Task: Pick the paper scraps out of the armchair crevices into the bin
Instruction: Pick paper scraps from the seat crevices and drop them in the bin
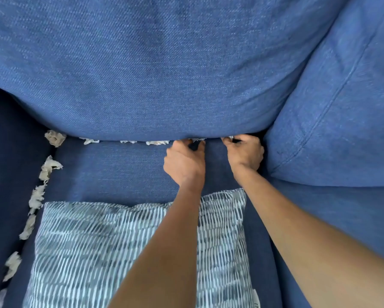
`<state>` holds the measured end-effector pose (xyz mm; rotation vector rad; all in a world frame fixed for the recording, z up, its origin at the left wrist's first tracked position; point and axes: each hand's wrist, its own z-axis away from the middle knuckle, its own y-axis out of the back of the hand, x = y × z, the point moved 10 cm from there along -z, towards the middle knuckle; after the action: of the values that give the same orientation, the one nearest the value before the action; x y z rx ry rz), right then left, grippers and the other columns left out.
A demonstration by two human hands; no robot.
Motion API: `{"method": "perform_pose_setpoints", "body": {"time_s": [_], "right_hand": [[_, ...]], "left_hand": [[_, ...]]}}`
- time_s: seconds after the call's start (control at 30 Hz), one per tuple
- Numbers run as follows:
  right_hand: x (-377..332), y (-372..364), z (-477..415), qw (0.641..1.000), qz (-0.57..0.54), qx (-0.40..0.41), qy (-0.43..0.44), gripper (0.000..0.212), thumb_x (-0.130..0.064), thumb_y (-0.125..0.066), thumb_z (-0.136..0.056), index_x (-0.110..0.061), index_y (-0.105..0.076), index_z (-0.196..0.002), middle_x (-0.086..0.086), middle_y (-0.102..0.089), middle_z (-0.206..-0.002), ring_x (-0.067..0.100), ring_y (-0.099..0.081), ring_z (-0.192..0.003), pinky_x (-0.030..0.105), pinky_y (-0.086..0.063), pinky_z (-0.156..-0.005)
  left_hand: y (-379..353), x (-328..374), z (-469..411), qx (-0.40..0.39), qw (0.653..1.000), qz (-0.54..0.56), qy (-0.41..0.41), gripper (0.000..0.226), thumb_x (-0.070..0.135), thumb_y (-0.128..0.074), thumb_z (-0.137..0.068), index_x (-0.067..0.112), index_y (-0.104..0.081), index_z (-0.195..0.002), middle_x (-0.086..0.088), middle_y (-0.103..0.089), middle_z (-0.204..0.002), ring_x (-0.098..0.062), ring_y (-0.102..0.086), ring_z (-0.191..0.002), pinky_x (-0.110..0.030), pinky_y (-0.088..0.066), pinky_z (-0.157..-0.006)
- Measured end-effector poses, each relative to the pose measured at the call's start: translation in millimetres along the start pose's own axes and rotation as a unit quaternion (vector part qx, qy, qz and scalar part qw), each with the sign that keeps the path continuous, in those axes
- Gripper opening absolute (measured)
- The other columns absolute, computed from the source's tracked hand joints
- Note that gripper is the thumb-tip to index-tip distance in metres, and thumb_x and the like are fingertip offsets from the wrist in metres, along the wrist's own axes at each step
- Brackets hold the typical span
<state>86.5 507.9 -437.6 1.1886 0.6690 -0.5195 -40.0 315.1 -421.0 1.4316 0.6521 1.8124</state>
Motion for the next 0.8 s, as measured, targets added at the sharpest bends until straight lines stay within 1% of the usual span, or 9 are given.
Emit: {"method": "perform_pose_setpoints", "body": {"time_s": [0.03, 0.13, 0.2, 0.3, 0.4, 0.5, 0.57, 0.67, 0.8], "right_hand": [[0, 1, 1, 1.0, -0.002, 0.003, 0.006, 0.022, -0.041, -0.083, -0.075, -0.023, -0.08, -0.088, -0.004, -0.077, -0.083, 0.021, -0.068, -0.089, 0.027, -0.047, -0.074], [1, 1, 1, 1.0, -0.015, -0.006, 0.016, 0.02, -0.04, -0.083, -0.075, -0.022, -0.079, -0.083, -0.005, -0.076, -0.075, 0.022, -0.07, -0.081, 0.034, -0.056, -0.08], [2, 0, -1, 1.0, -0.015, -0.013, 0.021, 0.02, -0.04, -0.082, -0.076, -0.021, -0.079, -0.082, -0.004, -0.075, -0.074, 0.022, -0.07, -0.079, 0.037, -0.057, -0.08], [3, -2, -1, 0.999, -0.02, -0.021, 0.026, 0.021, -0.041, -0.082, -0.076, -0.021, -0.079, -0.082, -0.003, -0.074, -0.071, 0.021, -0.07, -0.075, 0.037, -0.058, -0.077], [3, 0, 0, 0.999, -0.022, -0.028, 0.028, 0.022, -0.041, -0.082, -0.077, -0.02, -0.079, -0.082, -0.003, -0.072, -0.067, 0.02, -0.069, -0.071, 0.036, -0.058, -0.075], [1, 2, 5, 0.998, -0.028, -0.04, 0.027, 0.024, -0.041, -0.083, -0.076, -0.02, -0.08, -0.088, -0.001, -0.074, -0.071, 0.024, -0.07, -0.077, 0.039, -0.058, -0.08], [-1, 4, 9, 0.998, -0.023, -0.052, 0.03, 0.023, -0.039, -0.083, -0.076, -0.019, -0.079, -0.087, 0.0, -0.074, -0.072, 0.025, -0.071, -0.079, 0.04, -0.058, -0.08], [-9, 5, 15, 0.995, -0.014, -0.085, 0.043, 0.017, -0.032, -0.084, -0.078, -0.018, -0.075, -0.081, -0.001, -0.073, -0.071, 0.022, -0.073, -0.071, 0.041, -0.06, -0.075], [-23, 9, 26, 0.988, -0.002, -0.136, 0.068, 0.016, -0.025, -0.084, -0.077, -0.019, -0.069, -0.078, -0.004, -0.074, -0.076, 0.019, -0.074, -0.072, 0.043, -0.062, -0.076]], "left_hand": [[-1, -1, 0, 0.007, 1.0, 0.003, 0.013, 0.034, 0.054, -0.075, -0.077, 0.023, -0.075, -0.089, -0.006, -0.072, -0.088, -0.033, -0.069, -0.084, -0.03, -0.038, -0.065], [-4, 0, -1, 0.026, 0.999, 0.016, 0.045, 0.032, 0.053, -0.077, -0.077, 0.021, -0.075, -0.08, -0.008, -0.071, -0.084, -0.033, -0.068, -0.078, -0.03, -0.04, -0.061], [-9, 1, -1, 0.029, 0.997, 0.024, 0.061, 0.03, 0.049, -0.076, -0.079, 0.019, -0.075, -0.082, -0.01, -0.071, -0.087, -0.035, -0.069, -0.08, -0.031, -0.04, -0.061], [-13, -2, -2, 0.029, 0.996, 0.037, 0.078, 0.022, 0.042, -0.074, -0.083, 0.021, -0.075, -0.087, -0.01, -0.072, -0.093, -0.034, -0.069, -0.086, -0.031, -0.041, -0.064], [-9, -7, 1, 0.031, 0.993, 0.074, 0.084, 0.013, 0.036, -0.075, -0.083, 0.023, -0.076, -0.084, -0.008, -0.074, -0.091, -0.033, -0.069, -0.087, -0.03, -0.042, -0.067], [-1, -12, 6, 0.021, 0.988, 0.122, 0.093, 0.012, 0.034, -0.078, -0.082, 0.022, -0.078, -0.084, -0.003, -0.076, -0.084, -0.028, -0.07, -0.083, -0.03, -0.049, -0.07], [2, -16, 9, 0.004, 0.986, 0.14, 0.095, 0.011, 0.033, -0.08, -0.081, 0.022, -0.078, -0.081, 0.0, -0.074, -0.077, -0.025, -0.07, -0.078, -0.032, -0.055, -0.073], [7, -21, 17, -0.02, 0.982, 0.161, 0.095, 0.012, 0.031, -0.081, -0.08, 0.022, -0.074, -0.073, 0.007, -0.065, -0.058, -0.018, -0.065, -0.063, -0.03, -0.055, -0.068], [18, -21, 23, -0.054, 0.982, 0.159, 0.089, 0.012, 0.031, -0.08, -0.077, 0.022, -0.076, -0.072, 0.011, -0.063, -0.055, -0.014, -0.064, -0.059, -0.026, -0.053, -0.063]]}}
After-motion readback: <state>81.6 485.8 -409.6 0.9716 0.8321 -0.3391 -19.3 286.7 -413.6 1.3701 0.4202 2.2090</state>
